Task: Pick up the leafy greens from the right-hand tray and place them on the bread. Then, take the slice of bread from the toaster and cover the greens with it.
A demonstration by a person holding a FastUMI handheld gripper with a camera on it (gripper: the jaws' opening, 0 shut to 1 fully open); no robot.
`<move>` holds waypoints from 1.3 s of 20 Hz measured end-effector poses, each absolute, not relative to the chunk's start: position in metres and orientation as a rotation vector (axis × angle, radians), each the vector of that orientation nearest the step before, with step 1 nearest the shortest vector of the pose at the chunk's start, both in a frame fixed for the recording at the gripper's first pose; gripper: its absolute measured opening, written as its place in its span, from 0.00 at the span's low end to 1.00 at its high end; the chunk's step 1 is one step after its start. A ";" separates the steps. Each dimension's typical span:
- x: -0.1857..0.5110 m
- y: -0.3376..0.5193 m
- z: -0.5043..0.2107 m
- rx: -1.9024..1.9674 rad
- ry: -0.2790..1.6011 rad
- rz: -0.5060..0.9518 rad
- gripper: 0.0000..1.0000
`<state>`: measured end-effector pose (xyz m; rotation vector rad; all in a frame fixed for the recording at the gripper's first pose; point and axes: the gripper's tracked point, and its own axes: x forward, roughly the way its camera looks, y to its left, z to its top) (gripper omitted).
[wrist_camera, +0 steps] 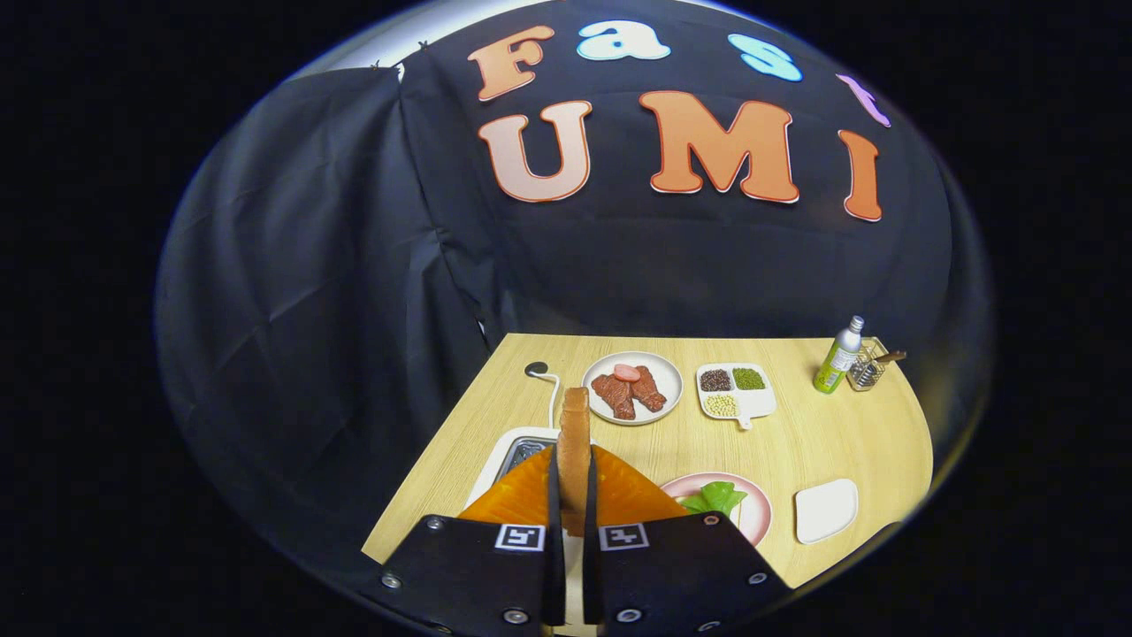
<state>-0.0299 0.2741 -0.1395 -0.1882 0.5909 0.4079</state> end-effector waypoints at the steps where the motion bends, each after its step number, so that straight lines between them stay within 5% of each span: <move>1: -0.028 0.267 -0.138 -0.191 0.585 0.400 0.08; 13: -0.019 0.189 -0.171 -0.150 0.657 0.310 0.08; 26: -0.013 0.162 -0.271 -0.080 0.804 0.376 0.08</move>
